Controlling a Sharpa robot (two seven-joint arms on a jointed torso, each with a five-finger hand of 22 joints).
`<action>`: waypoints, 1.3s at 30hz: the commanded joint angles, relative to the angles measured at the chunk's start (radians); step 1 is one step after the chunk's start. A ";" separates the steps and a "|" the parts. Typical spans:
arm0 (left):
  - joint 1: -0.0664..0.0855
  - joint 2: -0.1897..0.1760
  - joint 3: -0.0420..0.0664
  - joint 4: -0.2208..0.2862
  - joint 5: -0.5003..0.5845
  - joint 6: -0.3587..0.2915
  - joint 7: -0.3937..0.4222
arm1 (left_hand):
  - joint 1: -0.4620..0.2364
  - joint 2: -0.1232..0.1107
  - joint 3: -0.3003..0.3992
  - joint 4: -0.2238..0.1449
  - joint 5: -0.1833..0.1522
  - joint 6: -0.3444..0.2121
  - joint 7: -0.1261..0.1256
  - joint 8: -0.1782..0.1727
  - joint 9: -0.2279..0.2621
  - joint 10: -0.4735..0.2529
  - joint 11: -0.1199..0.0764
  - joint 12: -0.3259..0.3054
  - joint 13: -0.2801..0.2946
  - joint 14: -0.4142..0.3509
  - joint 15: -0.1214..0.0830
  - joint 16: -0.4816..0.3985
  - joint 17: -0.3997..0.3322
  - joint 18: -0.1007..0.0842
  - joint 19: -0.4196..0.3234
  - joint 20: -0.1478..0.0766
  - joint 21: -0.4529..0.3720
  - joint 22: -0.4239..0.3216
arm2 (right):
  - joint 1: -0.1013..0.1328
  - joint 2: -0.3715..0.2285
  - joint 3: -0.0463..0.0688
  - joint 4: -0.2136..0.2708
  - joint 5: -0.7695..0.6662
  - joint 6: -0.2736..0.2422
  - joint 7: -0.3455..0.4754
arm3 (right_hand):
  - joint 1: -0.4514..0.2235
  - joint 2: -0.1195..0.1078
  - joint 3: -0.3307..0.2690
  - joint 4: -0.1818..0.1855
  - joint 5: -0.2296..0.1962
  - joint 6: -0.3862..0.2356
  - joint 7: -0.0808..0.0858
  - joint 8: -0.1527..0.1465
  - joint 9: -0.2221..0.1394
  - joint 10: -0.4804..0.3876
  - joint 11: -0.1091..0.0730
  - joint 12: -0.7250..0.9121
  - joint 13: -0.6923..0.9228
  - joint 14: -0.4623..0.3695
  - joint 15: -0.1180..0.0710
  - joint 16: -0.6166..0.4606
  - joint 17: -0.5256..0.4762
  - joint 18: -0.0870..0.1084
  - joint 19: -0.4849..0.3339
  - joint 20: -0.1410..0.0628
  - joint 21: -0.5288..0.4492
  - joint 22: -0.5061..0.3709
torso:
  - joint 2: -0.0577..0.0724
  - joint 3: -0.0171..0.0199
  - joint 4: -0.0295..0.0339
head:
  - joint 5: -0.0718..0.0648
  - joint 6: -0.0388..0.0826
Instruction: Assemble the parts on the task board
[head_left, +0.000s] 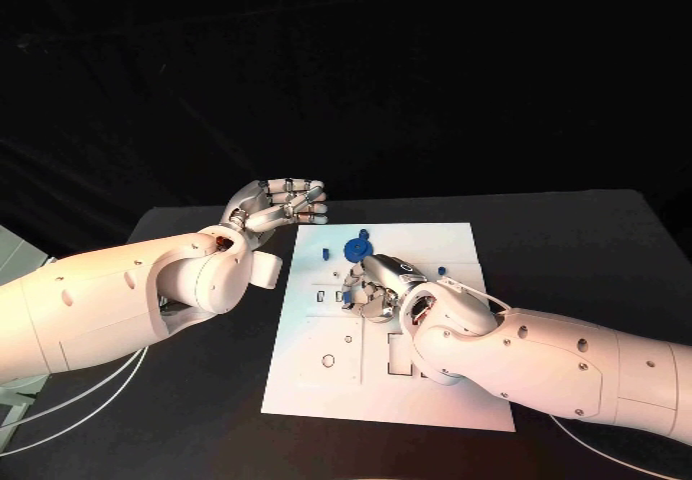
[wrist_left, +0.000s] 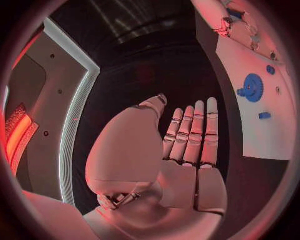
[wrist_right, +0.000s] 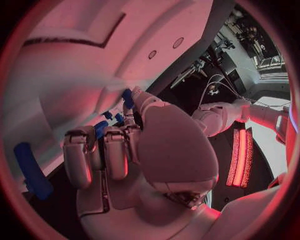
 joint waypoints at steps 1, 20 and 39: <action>0.001 0.001 0.001 0.001 0.003 0.017 0.010 | -0.008 -0.004 0.004 -0.002 -0.003 0.008 0.038 0.002 0.001 0.009 -0.001 0.005 0.001 0.006 -0.001 0.002 0.003 0.011 -0.009 0.000 0.007 0.003 | -0.003 0.001 -0.002 -0.005 -0.013 0.017 -0.001 | -0.012 0.000 0.005 0.000 0.001 -0.009 0.001 -0.005 -0.006 -0.003 0.008 -0.005 0.144 0.103 0.007 0.003 0.263 -0.007 0.105 0.003 0.004 0.263 | 0.000 -0.0001 -0.0007 | 0.000 -0.001; 0.001 0.002 0.001 0.000 0.003 0.022 0.005 | -0.008 -0.005 0.004 -0.002 -0.003 0.008 0.038 0.002 0.001 0.008 -0.001 0.004 0.001 0.005 -0.001 0.002 0.004 0.011 -0.010 0.000 0.008 0.003 | -0.005 0.006 -0.002 -0.017 -0.060 0.015 -0.001 | -0.047 -0.026 0.005 0.004 0.001 -0.035 0.015 -0.012 -0.012 -0.024 0.021 -0.029 0.125 0.102 0.018 0.002 0.260 -0.007 0.105 0.012 0.004 0.263 | 0.000 -0.0005 -0.0002 | 0.000 -0.003; 0.001 0.002 0.001 -0.002 0.003 0.025 0.001 | -0.007 -0.006 0.005 -0.004 -0.003 0.007 0.038 0.001 0.001 0.008 -0.001 0.003 0.000 0.004 -0.001 0.001 0.005 0.011 -0.011 0.000 0.010 0.005 | -0.007 0.011 -0.003 -0.020 -0.073 -0.005 0.008 | -0.073 -0.043 -0.001 0.014 0.001 -0.063 0.025 -0.021 -0.019 -0.053 0.030 -0.061 0.098 0.101 0.026 0.001 0.257 -0.007 0.105 0.019 0.004 0.263 | 0.000 -0.0007 -0.0003 | -0.001 -0.005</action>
